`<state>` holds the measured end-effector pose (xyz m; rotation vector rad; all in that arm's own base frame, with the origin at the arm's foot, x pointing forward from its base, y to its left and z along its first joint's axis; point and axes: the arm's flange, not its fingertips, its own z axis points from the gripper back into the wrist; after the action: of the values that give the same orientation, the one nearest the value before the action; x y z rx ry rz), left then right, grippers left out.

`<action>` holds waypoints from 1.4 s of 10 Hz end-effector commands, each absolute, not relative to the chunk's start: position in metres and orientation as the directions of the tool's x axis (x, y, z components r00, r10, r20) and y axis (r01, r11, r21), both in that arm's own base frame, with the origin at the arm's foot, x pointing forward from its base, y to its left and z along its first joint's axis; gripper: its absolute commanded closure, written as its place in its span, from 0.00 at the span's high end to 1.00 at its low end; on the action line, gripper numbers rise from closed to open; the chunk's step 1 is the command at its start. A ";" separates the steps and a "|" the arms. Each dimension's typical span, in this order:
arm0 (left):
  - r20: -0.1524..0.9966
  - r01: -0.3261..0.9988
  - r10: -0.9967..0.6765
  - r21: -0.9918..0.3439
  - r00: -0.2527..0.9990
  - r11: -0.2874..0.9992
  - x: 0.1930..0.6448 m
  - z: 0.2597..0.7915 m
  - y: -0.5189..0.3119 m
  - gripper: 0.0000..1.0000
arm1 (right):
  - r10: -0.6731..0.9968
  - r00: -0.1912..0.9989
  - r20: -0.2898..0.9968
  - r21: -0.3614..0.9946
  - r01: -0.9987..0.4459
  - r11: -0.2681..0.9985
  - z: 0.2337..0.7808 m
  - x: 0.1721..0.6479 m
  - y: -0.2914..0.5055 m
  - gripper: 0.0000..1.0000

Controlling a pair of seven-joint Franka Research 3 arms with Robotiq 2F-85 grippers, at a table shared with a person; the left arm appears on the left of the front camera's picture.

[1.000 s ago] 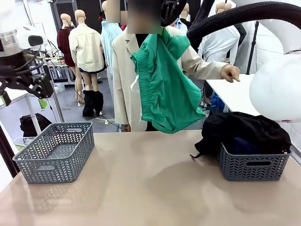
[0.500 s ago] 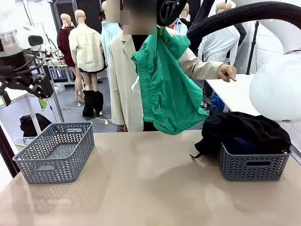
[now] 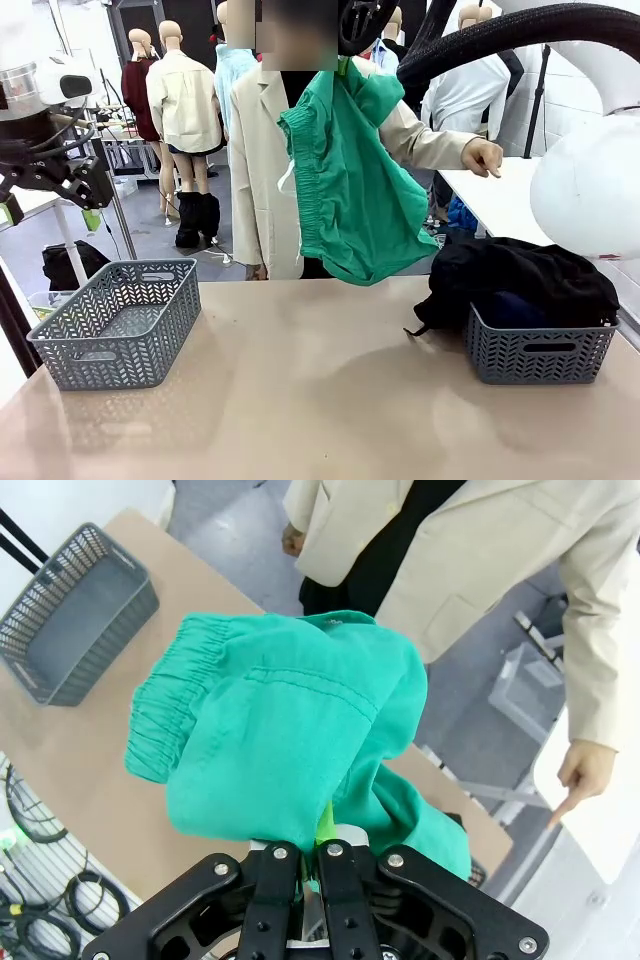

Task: Sort the tops and bottoms.
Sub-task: Sort the clothes according to human instructions.

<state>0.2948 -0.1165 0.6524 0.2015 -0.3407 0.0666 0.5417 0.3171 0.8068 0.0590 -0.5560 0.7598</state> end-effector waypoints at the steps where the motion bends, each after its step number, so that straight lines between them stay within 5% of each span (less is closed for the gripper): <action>1: 0.328 -0.098 0.036 0.175 0.944 0.980 0.295 0.655 -0.115 1.00 | 0.637 0.589 0.498 -0.145 -0.667 0.731 0.807 0.542 0.317 0.00; 9: 0.328 -0.098 0.036 0.175 0.944 0.980 0.295 0.655 -0.115 1.00 | 0.387 0.664 0.640 -0.295 -0.254 0.921 0.895 0.537 0.151 0.00; 14: 0.328 -0.098 0.036 0.175 0.944 0.980 0.295 0.655 -0.115 1.00 | 0.168 0.763 0.624 -0.157 -0.088 0.984 0.820 0.540 0.042 0.00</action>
<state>0.2948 -0.1165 0.6527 0.2014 -0.3400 0.0677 0.5699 0.0535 0.8779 -0.1719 -0.6838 0.1885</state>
